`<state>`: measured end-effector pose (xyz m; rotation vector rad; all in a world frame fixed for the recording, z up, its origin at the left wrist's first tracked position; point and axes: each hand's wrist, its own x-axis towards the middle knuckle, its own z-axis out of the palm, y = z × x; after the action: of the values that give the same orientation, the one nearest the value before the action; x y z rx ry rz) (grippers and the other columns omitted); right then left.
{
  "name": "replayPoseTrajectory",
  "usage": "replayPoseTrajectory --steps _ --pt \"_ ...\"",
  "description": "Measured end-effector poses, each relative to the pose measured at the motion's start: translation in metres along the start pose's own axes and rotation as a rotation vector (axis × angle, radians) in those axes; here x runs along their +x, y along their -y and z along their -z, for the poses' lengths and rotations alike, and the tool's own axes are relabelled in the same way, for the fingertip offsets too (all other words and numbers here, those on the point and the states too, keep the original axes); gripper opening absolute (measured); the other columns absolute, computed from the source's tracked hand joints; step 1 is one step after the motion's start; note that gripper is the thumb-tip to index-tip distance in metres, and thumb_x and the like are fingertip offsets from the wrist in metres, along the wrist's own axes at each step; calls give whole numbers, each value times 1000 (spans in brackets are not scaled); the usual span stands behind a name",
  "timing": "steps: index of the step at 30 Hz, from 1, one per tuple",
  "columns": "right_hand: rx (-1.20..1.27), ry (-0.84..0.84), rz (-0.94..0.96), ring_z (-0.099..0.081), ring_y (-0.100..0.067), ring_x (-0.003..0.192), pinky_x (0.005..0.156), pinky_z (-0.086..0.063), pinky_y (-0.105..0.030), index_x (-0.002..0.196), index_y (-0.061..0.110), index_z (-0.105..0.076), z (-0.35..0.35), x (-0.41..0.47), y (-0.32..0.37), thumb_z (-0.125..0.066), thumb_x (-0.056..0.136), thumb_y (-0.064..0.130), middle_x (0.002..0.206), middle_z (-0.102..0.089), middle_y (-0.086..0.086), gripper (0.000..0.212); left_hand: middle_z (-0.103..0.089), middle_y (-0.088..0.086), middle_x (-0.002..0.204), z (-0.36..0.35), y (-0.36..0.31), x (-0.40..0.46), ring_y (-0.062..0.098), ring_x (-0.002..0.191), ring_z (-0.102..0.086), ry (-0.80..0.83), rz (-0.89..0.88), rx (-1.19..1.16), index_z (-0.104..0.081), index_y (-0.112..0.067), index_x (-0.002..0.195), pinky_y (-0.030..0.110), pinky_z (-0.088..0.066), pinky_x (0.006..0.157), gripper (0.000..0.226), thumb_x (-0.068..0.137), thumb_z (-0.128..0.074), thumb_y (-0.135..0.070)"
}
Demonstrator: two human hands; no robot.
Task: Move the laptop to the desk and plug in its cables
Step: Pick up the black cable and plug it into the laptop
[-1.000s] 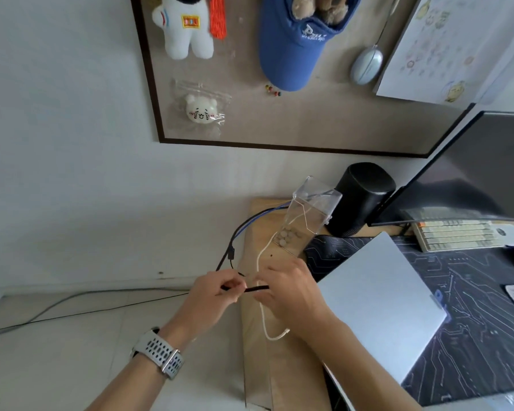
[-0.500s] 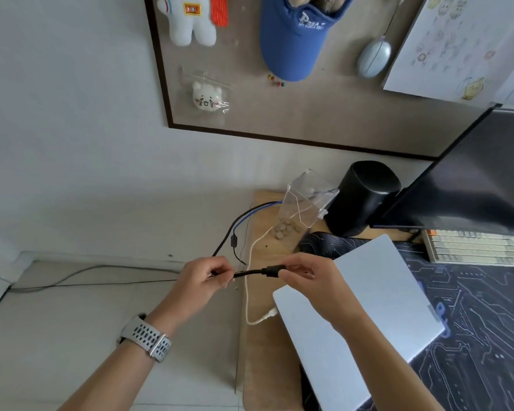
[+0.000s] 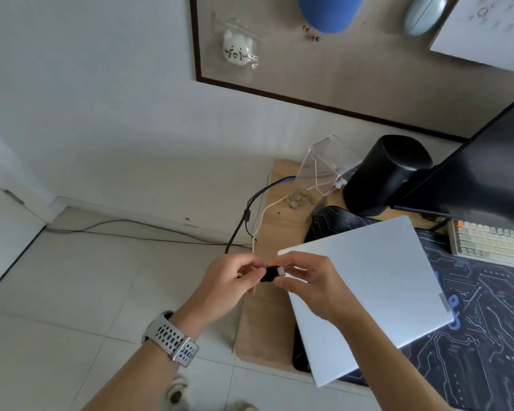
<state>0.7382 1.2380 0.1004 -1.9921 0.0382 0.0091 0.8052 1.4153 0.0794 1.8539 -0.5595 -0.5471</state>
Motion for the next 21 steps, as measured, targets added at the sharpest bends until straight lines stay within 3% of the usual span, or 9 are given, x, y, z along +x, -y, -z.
replayPoseTrajectory --steps 2,4,7,11,13,16,19,21 --pt "-56 27 -22 -63 -13 84 82 -51 -22 94 40 -71 -10 -3 -13 -71 80 5 89 -70 13 38 -58 -11 53 -11 15 -9 0 52 -54 -54 18 42 -69 -17 84 10 -37 53 11 91 -61 -20" --pt "-162 103 -19 -63 -12 90 84 -51 -25 100 32 -73 -21 -2 -26 -73 78 7 95 -71 14 33 -54 -11 52 -22 35 -15 1 48 -51 -89 25 54 -67 -21 78 11 -36 50 14 91 -60 -21" --pt "-327 166 12 -58 2 102 90 -47 -21 105 27 -70 -24 0 -43 -76 75 18 108 -64 19 32 -47 -15 48 -43 66 -19 3 43 -48 -173 32 136 -53 -34 66 13 -35 47 31 91 -59 -16" --pt "-474 -31 -93 -50 -1 113 97 -38 -16 118 28 -60 1 1 -56 -75 75 29 121 -55 19 46 -39 -16 49 -68 96 -13 0 49 -37 -354 17 274 -61 -15 69 14 -33 48 18 87 -65 -16" --pt "-564 -92 -107 -50 -5 112 94 -34 -13 121 26 -58 14 1 -61 -72 75 34 121 -54 18 49 -44 -11 51 -79 109 -9 8 54 -39 -439 34 276 -63 -12 72 13 -26 50 16 86 -67 -16" --pt "-676 -89 -125 -43 -6 118 98 -34 -23 128 26 -52 21 0 -73 -65 71 43 129 -49 15 60 -46 -7 49 -95 116 -6 12 52 -39 -529 28 227 -62 -11 68 12 -24 51 17 83 -70 -15" --pt "-765 -51 -94 -37 -11 125 101 -30 -29 133 23 -48 18 5 -82 -69 70 39 138 -44 9 69 -48 -6 49 -106 116 1 13 51 -40 -562 8 163 -61 -11 68 20 -33 50 19 84 -68 -18" --pt "-821 -24 -51 -37 -15 128 103 -31 -32 133 20 -49 12 10 -86 -77 69 34 142 -44 2 71 -53 -2 50 -112 119 6 18 54 -46 -589 -10 129 -61 -10 71 30 -43 58 18 86 -65 -19"
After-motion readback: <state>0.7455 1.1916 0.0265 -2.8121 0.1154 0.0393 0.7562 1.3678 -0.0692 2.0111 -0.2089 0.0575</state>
